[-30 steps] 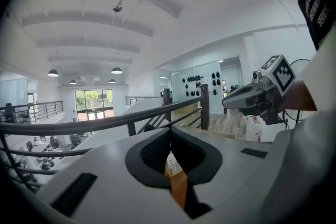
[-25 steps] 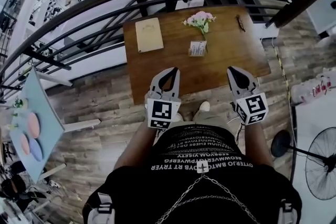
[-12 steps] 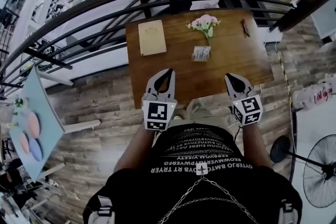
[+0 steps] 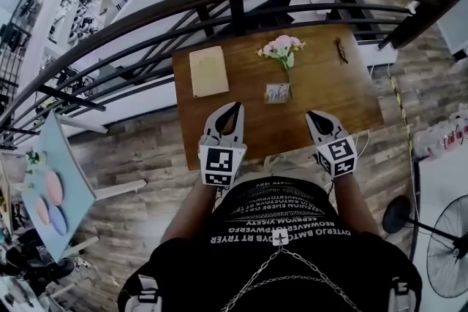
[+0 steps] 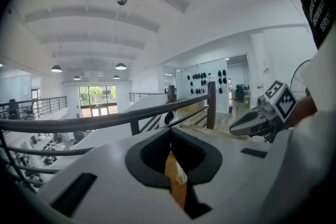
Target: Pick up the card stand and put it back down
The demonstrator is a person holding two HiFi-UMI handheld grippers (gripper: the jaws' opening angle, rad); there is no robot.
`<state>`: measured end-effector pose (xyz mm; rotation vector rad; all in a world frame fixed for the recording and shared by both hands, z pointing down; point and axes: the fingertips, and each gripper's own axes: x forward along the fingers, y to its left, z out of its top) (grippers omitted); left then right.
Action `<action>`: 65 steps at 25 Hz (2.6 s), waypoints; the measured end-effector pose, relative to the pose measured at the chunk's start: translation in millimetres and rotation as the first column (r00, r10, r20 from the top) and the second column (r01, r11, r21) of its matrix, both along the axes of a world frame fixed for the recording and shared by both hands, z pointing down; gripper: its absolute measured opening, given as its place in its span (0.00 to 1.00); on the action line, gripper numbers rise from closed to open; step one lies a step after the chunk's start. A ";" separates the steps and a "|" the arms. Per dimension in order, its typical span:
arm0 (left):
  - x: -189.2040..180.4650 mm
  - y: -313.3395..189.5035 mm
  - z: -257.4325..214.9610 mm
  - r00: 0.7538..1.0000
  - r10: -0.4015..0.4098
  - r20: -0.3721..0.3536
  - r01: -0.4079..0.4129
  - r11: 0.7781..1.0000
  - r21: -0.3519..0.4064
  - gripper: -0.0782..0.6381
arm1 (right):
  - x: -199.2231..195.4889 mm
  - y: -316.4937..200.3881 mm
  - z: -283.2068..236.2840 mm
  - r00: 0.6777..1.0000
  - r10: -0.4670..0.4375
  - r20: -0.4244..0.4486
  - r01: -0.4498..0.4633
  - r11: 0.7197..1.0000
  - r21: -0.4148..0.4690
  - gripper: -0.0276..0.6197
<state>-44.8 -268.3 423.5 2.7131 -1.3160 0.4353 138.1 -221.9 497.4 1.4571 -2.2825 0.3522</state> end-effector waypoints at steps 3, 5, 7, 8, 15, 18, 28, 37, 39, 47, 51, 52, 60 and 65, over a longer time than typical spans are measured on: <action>11.0 -11.1 6.8 1.000 -0.001 0.005 0.001 1.000 -0.011 0.15 | 8.7 -8.6 13.6 1.000 -0.008 0.004 0.008 1.000 -0.026 0.07; 13.7 -17.8 13.8 1.000 0.001 0.019 0.000 1.000 -0.024 0.15 | 12.9 -14.9 24.3 1.000 -0.006 0.012 0.007 0.999 -0.043 0.07; 16.5 -27.6 18.4 1.000 -0.002 0.025 0.003 0.999 -0.035 0.15 | 17.7 -24.2 34.1 1.000 -0.007 0.016 0.008 0.998 -0.062 0.07; 18.7 -32.8 19.7 1.000 -0.005 0.024 0.006 0.999 -0.038 0.15 | 20.4 -28.8 39.0 1.000 -0.010 0.017 0.011 0.997 -0.073 0.07; 29.8 -63.6 31.4 0.999 -0.026 0.034 0.028 0.998 -0.050 0.15 | 29.3 -57.2 82.1 0.998 -0.046 0.042 0.051 0.988 -0.143 0.07; 29.3 -76.8 38.9 0.998 -0.039 0.043 0.041 0.997 -0.058 0.15 | 26.9 -70.9 105.5 0.996 -0.071 0.044 0.078 0.981 -0.178 0.07; 31.9 -101.3 66.7 0.991 -0.085 0.102 0.097 0.988 -0.116 0.15 | 15.2 -97.4 197.8 0.978 -0.176 0.112 0.204 0.918 -0.340 0.26; 33.1 -116.8 83.2 0.983 -0.116 0.141 0.136 0.980 -0.146 0.15 | 10.7 -119.4 265.7 0.966 -0.204 0.158 0.253 0.871 -0.422 0.37; 34.1 -117.8 84.8 0.982 -0.116 0.147 0.138 0.979 -0.150 0.15 | 8.8 -122.6 272.3 0.961 -0.219 0.169 0.272 0.864 -0.423 0.38; 28.8 -114.0 94.6 0.975 -0.119 0.187 0.152 0.972 -0.178 0.15 | -5.8 -131.8 295.2 0.950 -0.265 0.167 0.312 0.845 -0.434 0.40; 26.3 -111.3 97.6 0.973 -0.115 0.200 0.152 0.971 -0.185 0.15 | -7.8 -134.1 297.3 0.944 -0.296 0.145 0.329 0.860 -0.391 0.37; 24.3 -110.4 97.6 0.973 -0.114 0.201 0.152 0.971 -0.187 0.15 | -9.1 -133.6 296.8 0.943 -0.304 0.135 0.333 0.860 -0.388 0.36; 13.9 -103.6 91.5 0.970 -0.120 0.210 0.158 0.971 -0.177 0.15 | -7.1 -123.4 285.6 0.947 -0.278 0.161 0.320 0.855 -0.408 0.33; -4.6 -93.3 84.0 0.969 -0.133 0.209 0.168 0.973 -0.161 0.15 | -14.4 -117.2 280.0 0.948 -0.243 0.205 0.308 0.861 -0.405 0.32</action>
